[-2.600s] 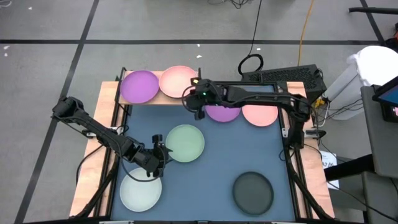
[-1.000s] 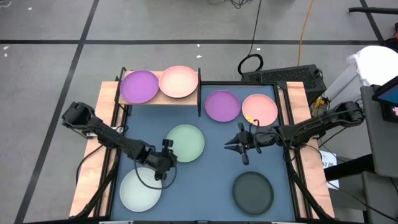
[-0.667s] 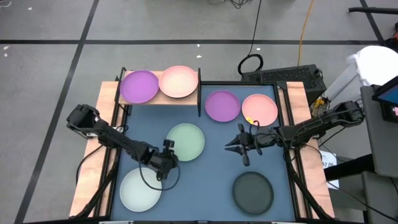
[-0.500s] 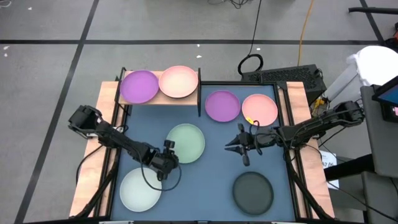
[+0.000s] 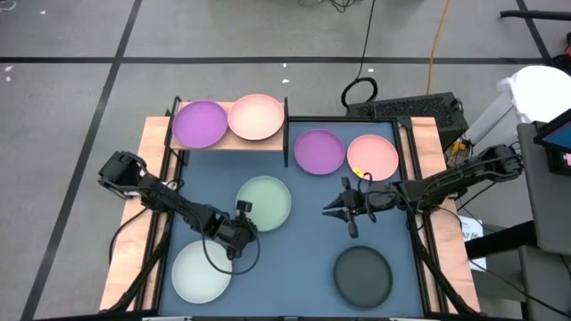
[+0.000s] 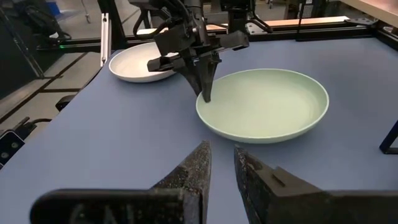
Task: Place and stack plates onto a shelf
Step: Stack the light green plate on the purple plate on the shelf
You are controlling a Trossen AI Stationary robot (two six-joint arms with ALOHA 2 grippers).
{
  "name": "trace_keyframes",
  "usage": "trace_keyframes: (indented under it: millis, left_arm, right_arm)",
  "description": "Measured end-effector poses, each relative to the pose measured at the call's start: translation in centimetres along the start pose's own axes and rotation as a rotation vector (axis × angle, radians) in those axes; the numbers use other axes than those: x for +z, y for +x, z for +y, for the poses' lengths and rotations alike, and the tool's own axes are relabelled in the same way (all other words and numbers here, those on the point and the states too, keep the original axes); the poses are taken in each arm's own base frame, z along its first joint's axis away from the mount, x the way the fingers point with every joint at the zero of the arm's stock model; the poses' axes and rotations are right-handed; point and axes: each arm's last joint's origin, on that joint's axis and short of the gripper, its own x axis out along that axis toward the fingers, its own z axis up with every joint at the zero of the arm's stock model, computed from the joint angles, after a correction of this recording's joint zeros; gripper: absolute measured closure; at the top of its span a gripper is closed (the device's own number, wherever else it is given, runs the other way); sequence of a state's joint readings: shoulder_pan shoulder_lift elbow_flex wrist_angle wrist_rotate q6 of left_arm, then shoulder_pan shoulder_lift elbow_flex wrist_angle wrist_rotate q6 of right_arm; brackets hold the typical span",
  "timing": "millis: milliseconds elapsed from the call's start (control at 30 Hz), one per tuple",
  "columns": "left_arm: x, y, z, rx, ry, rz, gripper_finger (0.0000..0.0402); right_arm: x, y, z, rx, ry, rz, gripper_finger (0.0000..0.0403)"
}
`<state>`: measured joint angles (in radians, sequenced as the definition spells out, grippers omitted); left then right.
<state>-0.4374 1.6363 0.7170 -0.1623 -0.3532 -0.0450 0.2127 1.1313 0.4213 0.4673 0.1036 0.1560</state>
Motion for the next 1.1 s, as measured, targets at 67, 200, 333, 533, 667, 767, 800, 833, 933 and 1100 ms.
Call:
trace_keyframes:
  millis: [67, 200, 333, 533, 667, 767, 800, 833, 933, 1100]
  left_arm:
    - [0.1, 0.0, 0.0, 0.003, 0.001, -0.005, 0.0382]
    - [0.3, -0.1, 0.0, 0.001, 0.011, -0.009, 0.0385]
    - [0.8, -0.6, 0.1, -0.015, 0.021, -0.022, 0.0386]
    - [1.6, -2.2, 0.6, -0.030, 0.017, -0.057, 0.0387]
    - [2.0, -3.3, 1.0, -0.026, 0.006, -0.100, 0.0387]
    - [2.1, -4.1, 1.2, -0.024, 0.013, -0.122, 0.0387]
    - [2.1, -4.3, 1.3, -0.023, 0.018, -0.128, 0.0387]
    - [2.2, -4.6, 1.4, -0.022, 0.019, -0.134, 0.0387]
    - [2.3, -5.2, 1.7, -0.018, 0.025, -0.155, 0.0387]
    - [2.4, -6.2, 2.1, -0.012, 0.049, -0.191, 0.0387]
  right_arm:
    - [0.0, 0.0, 0.0, 0.000, 0.000, 0.001, 0.0346]
    - [0.0, 0.0, 0.0, 0.000, 0.000, 0.000, 0.0346]
    - [0.0, 0.0, 0.0, 0.000, 0.000, 0.000, 0.0346]
    - [0.0, 0.0, 0.0, -0.001, -0.003, 0.001, 0.0346]
    - [0.0, 0.0, 0.0, -0.001, -0.003, 0.000, 0.0346]
    - [0.0, 0.0, 0.0, -0.001, -0.003, 0.000, 0.0346]
    - [0.0, 0.0, 0.0, -0.001, -0.003, 0.000, 0.0346]
    - [0.0, 0.0, 0.0, -0.001, -0.003, 0.000, 0.0346]
    - [0.0, 0.0, 0.0, -0.001, -0.003, 0.001, 0.0346]
    - [0.0, 0.0, 0.0, -0.001, -0.003, 0.001, 0.0346]
